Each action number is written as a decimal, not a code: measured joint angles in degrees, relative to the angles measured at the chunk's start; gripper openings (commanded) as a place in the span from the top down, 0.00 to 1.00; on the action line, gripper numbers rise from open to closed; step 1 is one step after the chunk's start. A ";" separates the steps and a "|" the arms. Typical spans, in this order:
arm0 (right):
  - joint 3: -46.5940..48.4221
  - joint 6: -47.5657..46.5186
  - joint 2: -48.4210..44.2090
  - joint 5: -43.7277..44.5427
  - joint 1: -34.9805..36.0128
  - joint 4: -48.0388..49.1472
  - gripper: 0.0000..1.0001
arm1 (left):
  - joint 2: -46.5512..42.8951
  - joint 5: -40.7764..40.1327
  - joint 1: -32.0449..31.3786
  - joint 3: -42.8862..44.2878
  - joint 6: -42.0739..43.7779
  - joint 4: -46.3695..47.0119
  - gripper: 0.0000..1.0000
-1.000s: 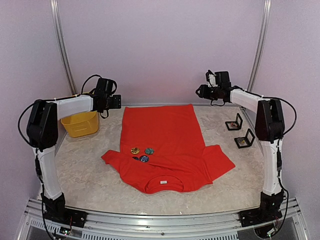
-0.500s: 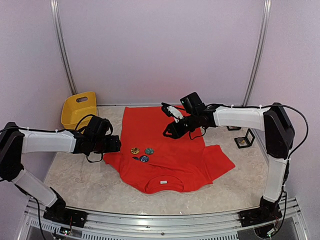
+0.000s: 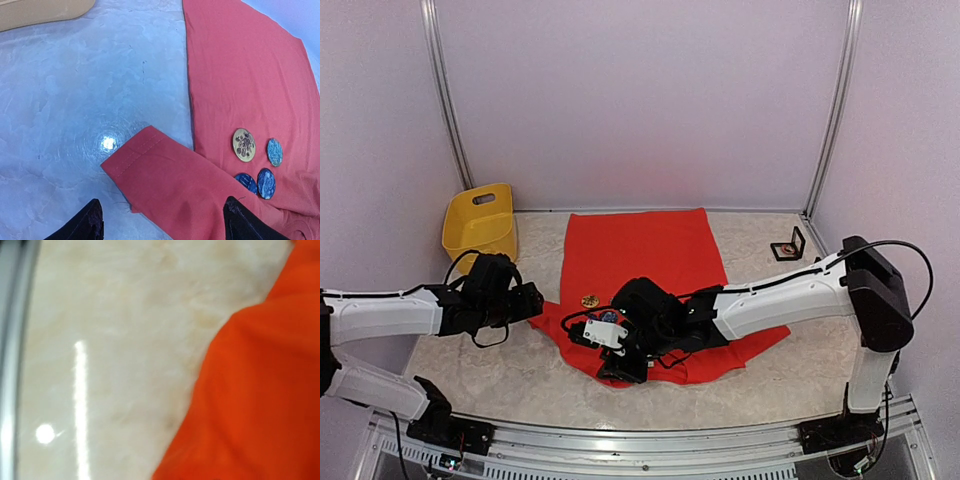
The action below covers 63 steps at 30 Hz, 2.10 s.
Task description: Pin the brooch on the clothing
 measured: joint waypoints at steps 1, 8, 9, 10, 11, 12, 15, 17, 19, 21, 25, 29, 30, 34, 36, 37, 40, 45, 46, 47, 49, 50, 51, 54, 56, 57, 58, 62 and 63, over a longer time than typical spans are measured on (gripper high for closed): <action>0.63 -0.13 0.72 0.76 0.09 0.39 0.59 | 0.04 -0.22 0.07 -0.02 -0.26 0.13 0.21; 3.19 -0.22 6.25 4.04 0.24 1.62 0.63 | 1.16 -0.70 0.61 -1.90 -2.58 1.51 0.21; 3.19 -0.22 6.64 4.00 0.28 1.60 0.67 | 1.25 -0.70 0.61 -2.56 -2.89 1.57 0.21; 3.19 -0.20 7.13 3.82 0.33 1.64 0.73 | 1.31 -0.70 0.61 -3.02 -3.04 1.60 0.21; 3.19 -0.13 7.50 3.69 0.35 1.64 0.81 | 1.38 -0.70 0.61 -3.45 -3.19 1.62 0.21; 3.19 -0.07 7.78 3.54 0.44 1.66 0.89 | 1.46 -0.72 0.61 -3.80 -3.39 1.62 0.21; 3.19 -0.04 8.26 3.43 0.90 1.75 1.00 | 1.64 -0.81 0.68 -4.15 -3.85 1.60 0.21; 3.04 0.00 8.31 3.30 1.38 1.88 1.00 | 1.68 -0.81 0.79 -4.15 -4.00 1.64 0.21; 2.51 -0.13 7.98 2.82 1.75 2.12 1.00 | 1.68 -0.79 0.87 -4.17 -4.07 1.62 0.22; 1.55 -0.48 6.95 2.08 1.84 1.86 1.00 | 1.66 -0.76 0.90 -4.42 -4.24 1.66 0.22; -0.35 -1.62 2.12 0.22 1.84 -0.20 1.00 | 0.79 -0.59 0.87 -6.29 -5.29 1.49 0.26; -1.88 -2.21 -3.72 -2.08 1.84 -0.48 1.00 | -0.76 -0.22 0.85 -7.89 -6.40 1.46 0.29; -2.25 -2.25 -4.66 -2.54 1.84 -0.46 1.00 | -0.83 0.00 0.74 -7.89 -6.67 1.51 0.30; -3.37 -2.38 -5.20 -3.72 1.84 -0.61 1.00 | -0.76 0.85 -0.31 -7.89 -7.72 1.66 0.35; -3.58 -2.38 -4.35 -3.74 1.84 -0.90 1.00 | -0.48 1.07 -1.01 -7.89 -7.96 1.90 0.39; -3.63 -2.36 -3.91 -3.72 1.84 -0.94 1.00 | -0.11 1.14 -1.14 -7.89 -8.09 2.25 0.40; -4.26 -2.38 -3.23 -3.72 1.84 -0.98 1.00 | 1.75 1.25 -1.01 -7.89 -8.28 3.15 0.40; -4.35 -2.62 -3.13 -3.52 1.84 -1.09 1.00 | 6.03 0.15 -0.04 -7.34 -8.09 6.12 0.48; -4.46 -2.67 -3.13 -3.45 1.84 -1.07 1.00 | 6.80 0.02 0.22 -7.15 -8.00 6.95 0.53; -4.57 -2.73 -3.13 -3.34 1.84 -1.07 1.00 | 7.96 -0.07 0.61 -6.71 -7.69 8.09 0.58; -4.81 -2.84 -3.13 -3.17 1.84 -1.11 1.00 | 9.68 -0.04 0.90 -6.14 -7.39 9.70 0.68; -4.90 -2.86 -3.13 -3.04 1.84 -1.11 1.00 | 10.64 0.02 0.98 -5.77 -6.93 10.45 0.74; -4.98 -2.93 -3.13 -2.93 1.84 -1.11 1.00 | 11.26 0.20 0.98 -5.49 -6.80 10.97 0.81; -5.11 -3.06 -3.10 -2.25 1.84 -1.29 1.00 | 12.46 1.25 0.83 -4.94 -5.81 11.39 1.00; -5.11 -3.21 -3.13 -1.77 1.84 -1.40 1.00 | 12.92 1.77 0.61 -4.44 -5.38 10.69 1.00; -5.11 -3.23 -3.13 -1.57 1.84 -1.46 1.00 | 12.98 1.81 0.31 -4.26 -4.98 10.05 1.00; -5.11 -3.26 -3.13 -1.44 1.81 -1.57 1.00 | 12.79 1.81 -0.07 -3.96 -4.94 9.20 1.00; -5.11 -3.26 -3.15 -1.14 1.44 -2.03 1.00 | 8.79 0.50 -1.79 -3.78 -4.94 3.74 1.00; -5.11 -3.26 -3.19 -1.11 1.42 -2.29 1.00 | 6.54 -0.02 -2.19 -3.76 -4.98 2.03 1.00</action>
